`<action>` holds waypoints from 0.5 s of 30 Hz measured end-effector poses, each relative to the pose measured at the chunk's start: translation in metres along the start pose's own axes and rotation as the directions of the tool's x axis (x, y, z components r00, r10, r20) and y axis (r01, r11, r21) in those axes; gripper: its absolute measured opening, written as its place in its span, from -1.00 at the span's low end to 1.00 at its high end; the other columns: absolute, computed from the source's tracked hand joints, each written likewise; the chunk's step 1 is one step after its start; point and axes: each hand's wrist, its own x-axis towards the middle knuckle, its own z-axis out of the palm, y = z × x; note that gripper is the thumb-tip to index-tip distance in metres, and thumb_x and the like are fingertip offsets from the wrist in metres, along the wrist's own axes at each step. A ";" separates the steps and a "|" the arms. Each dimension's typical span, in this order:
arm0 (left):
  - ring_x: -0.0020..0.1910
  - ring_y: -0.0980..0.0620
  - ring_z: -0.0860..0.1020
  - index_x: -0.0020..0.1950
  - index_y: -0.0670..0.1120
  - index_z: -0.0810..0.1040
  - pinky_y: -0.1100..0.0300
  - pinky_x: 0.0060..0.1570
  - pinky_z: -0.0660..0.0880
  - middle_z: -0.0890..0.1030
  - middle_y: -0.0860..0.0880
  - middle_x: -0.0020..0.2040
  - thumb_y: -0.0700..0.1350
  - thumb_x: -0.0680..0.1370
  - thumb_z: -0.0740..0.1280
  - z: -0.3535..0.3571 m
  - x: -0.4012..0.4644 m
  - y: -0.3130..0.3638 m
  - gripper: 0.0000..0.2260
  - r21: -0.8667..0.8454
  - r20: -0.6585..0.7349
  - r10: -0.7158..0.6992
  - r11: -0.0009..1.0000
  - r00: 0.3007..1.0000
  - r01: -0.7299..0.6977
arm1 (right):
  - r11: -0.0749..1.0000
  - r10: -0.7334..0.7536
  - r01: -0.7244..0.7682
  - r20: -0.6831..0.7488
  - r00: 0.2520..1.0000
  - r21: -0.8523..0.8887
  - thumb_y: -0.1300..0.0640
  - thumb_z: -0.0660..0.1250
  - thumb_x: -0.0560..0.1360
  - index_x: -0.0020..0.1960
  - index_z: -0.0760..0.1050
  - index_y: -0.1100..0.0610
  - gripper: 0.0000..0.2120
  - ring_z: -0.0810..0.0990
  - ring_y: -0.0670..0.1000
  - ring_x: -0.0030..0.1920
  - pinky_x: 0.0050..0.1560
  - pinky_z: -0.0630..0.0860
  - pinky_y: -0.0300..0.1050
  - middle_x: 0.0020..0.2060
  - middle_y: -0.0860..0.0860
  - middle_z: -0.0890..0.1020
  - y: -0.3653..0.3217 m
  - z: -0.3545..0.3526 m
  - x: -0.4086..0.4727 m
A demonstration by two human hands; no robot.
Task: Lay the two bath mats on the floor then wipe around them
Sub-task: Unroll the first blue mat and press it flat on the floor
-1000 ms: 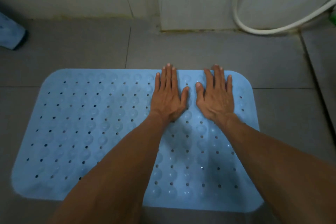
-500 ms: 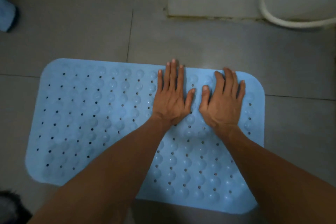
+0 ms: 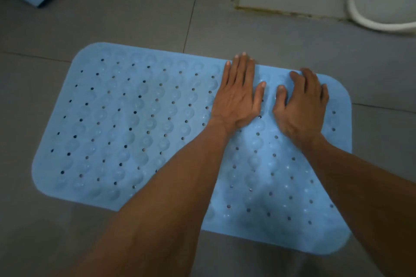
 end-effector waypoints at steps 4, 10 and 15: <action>0.51 -0.12 0.23 0.47 -0.27 0.31 0.04 0.54 -0.01 0.34 -0.23 0.48 0.05 0.65 0.03 -0.014 -0.008 -0.003 -0.49 -0.227 -0.069 -0.081 0.972 0.994 0.063 | 0.999 -0.015 0.012 -0.063 0.998 -0.042 -0.12 0.06 0.60 0.41 0.41 0.08 -0.52 0.30 0.16 0.47 0.51 0.14 0.18 0.45 0.13 0.39 0.000 0.001 -0.003; 0.51 -0.17 0.23 0.46 -0.27 0.33 -0.03 0.54 -0.01 0.33 -0.24 0.48 0.03 0.66 0.02 -0.051 -0.091 -0.065 -0.51 -0.028 -0.113 0.015 0.999 0.993 -0.019 | 0.989 0.088 -0.095 -0.075 0.993 -0.109 -0.09 -0.05 0.64 0.43 0.40 0.13 -0.49 0.22 0.21 0.52 0.55 0.04 0.20 0.50 0.21 0.32 -0.041 -0.017 -0.056; 0.53 -0.19 0.18 0.47 -0.30 0.29 -0.09 0.53 0.04 0.26 -0.27 0.51 0.08 0.65 -0.03 -0.081 -0.162 -0.123 -0.44 0.040 -0.092 -0.068 0.997 0.993 0.072 | 0.997 0.065 -0.066 0.007 0.998 0.049 -0.11 -0.04 0.63 0.48 0.34 0.17 -0.44 0.20 0.19 0.54 0.56 0.07 0.17 0.52 0.19 0.30 -0.137 -0.016 -0.144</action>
